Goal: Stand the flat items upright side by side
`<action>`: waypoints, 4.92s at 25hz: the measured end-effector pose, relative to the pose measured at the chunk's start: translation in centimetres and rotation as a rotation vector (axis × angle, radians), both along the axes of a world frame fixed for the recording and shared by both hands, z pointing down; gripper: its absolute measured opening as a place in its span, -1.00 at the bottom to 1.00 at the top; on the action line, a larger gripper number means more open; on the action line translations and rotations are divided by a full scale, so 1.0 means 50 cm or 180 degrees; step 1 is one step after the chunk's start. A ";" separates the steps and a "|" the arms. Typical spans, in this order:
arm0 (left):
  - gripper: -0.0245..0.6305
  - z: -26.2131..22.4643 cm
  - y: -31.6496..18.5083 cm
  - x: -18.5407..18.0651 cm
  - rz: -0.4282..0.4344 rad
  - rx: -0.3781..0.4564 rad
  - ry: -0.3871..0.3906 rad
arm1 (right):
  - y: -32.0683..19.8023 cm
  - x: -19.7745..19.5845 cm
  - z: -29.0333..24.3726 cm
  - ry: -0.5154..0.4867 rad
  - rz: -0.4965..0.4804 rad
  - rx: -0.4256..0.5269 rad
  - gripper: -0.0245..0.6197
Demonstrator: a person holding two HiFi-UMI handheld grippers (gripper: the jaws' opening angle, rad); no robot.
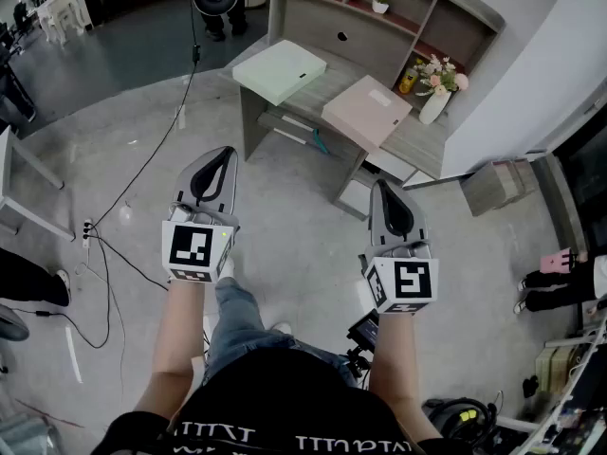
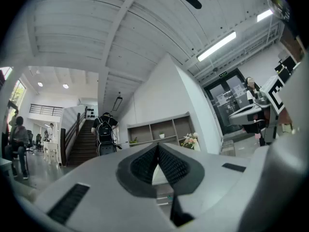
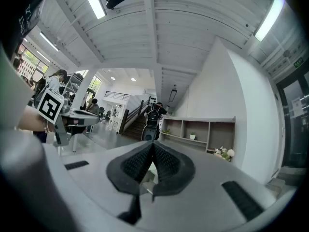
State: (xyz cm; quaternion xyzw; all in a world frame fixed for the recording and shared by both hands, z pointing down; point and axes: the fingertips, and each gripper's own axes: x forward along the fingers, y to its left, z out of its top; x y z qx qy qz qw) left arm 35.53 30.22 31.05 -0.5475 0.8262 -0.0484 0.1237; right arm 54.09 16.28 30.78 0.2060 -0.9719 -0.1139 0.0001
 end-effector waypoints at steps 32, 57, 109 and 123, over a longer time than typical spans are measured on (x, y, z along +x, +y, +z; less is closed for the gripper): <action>-0.89 0.003 -0.146 -0.478 0.0077 0.0031 0.0155 | -0.155 -0.464 0.027 0.0132 0.0150 -0.0518 0.23; -0.89 0.077 -0.374 -0.885 0.0507 -0.0170 0.0389 | -0.364 -0.842 0.115 0.0266 0.0676 -0.0975 0.23; -0.89 0.223 -0.886 -1.116 0.0692 -0.0910 0.0579 | -0.873 -1.102 0.598 0.1601 0.0807 -0.2558 0.23; -0.89 0.220 -0.898 -1.142 0.1297 -0.1000 0.0521 | -0.833 -1.067 0.659 0.1651 0.1701 -0.3182 0.22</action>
